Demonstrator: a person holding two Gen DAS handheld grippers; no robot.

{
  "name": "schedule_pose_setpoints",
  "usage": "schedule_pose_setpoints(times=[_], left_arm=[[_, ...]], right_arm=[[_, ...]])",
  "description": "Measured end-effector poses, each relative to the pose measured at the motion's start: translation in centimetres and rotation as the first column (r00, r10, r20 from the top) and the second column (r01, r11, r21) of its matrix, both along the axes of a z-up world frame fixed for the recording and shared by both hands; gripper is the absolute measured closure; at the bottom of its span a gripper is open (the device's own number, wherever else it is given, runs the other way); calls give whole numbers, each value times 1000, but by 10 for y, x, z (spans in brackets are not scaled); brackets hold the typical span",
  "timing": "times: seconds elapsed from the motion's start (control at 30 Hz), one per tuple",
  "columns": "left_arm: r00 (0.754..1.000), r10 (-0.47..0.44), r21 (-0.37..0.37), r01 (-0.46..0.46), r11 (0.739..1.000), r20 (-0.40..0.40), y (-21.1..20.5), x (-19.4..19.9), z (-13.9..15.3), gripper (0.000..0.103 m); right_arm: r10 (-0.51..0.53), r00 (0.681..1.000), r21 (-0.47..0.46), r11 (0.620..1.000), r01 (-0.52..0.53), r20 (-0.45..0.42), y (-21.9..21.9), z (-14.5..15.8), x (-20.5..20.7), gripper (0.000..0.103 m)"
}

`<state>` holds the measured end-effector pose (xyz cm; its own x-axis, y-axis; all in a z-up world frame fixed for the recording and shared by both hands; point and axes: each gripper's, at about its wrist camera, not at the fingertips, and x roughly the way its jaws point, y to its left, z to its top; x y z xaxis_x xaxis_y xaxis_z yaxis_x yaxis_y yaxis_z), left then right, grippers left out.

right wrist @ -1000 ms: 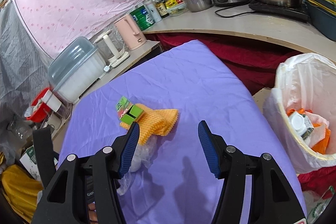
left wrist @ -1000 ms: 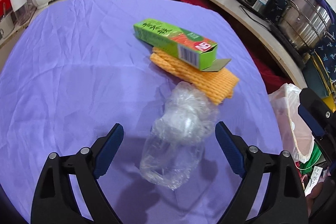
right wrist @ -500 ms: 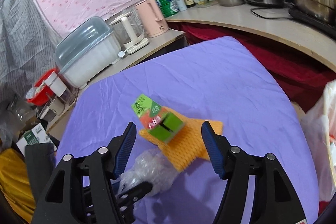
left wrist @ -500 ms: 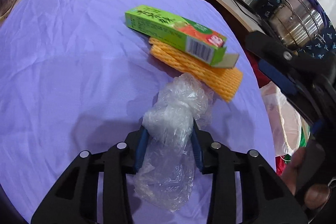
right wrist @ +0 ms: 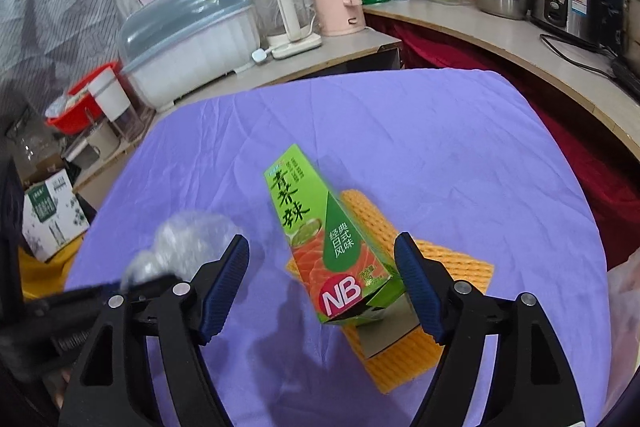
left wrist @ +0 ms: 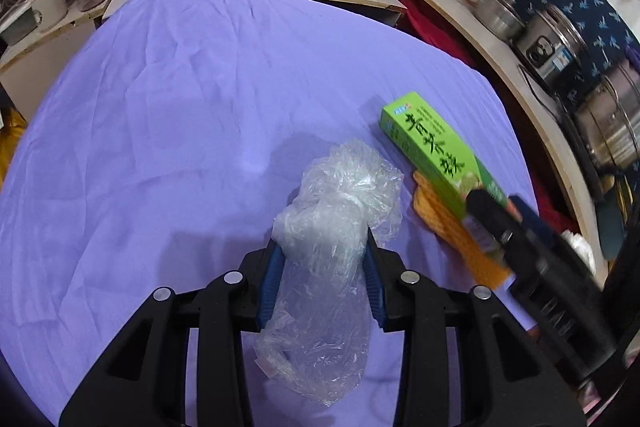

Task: Collect trash
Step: 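Grasp the clear plastic bag with the left gripper while the right gripper grasps the green NB box, then lift the clear bag and NB box and carry both over the bin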

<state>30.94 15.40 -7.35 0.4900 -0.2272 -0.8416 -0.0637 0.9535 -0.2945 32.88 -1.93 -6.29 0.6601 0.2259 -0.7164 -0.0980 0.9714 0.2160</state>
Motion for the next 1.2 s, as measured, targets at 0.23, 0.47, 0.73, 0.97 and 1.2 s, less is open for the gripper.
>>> schedule_pose_setpoints(times=[0.23, 0.47, 0.73, 0.97, 1.2], left_arm=[[1000, 2, -24, -3, 1000, -12, -9, 14, 0, 68], [1000, -10, -26, 10, 1000, -3, -17, 7, 6, 68], [998, -55, -28, 56, 998, 30, -38, -13, 24, 68], [989, -126, -23, 128, 992, 77, -70, -37, 47, 68], [972, -203, -8, 206, 979, 119, -109, -63, 68, 68]], right_arm=[[0, 1000, -82, 997, -2, -31, 6, -18, 0, 34], [-20, 998, -63, 998, 17, -52, -3, -21, -6, 56], [-71, 997, 7, 997, 71, -20, -24, -1, -36, 64], [-140, 989, 42, 989, 139, 35, -52, 26, -76, 65], [-224, 970, 79, 973, 217, 94, -90, 51, -118, 65]])
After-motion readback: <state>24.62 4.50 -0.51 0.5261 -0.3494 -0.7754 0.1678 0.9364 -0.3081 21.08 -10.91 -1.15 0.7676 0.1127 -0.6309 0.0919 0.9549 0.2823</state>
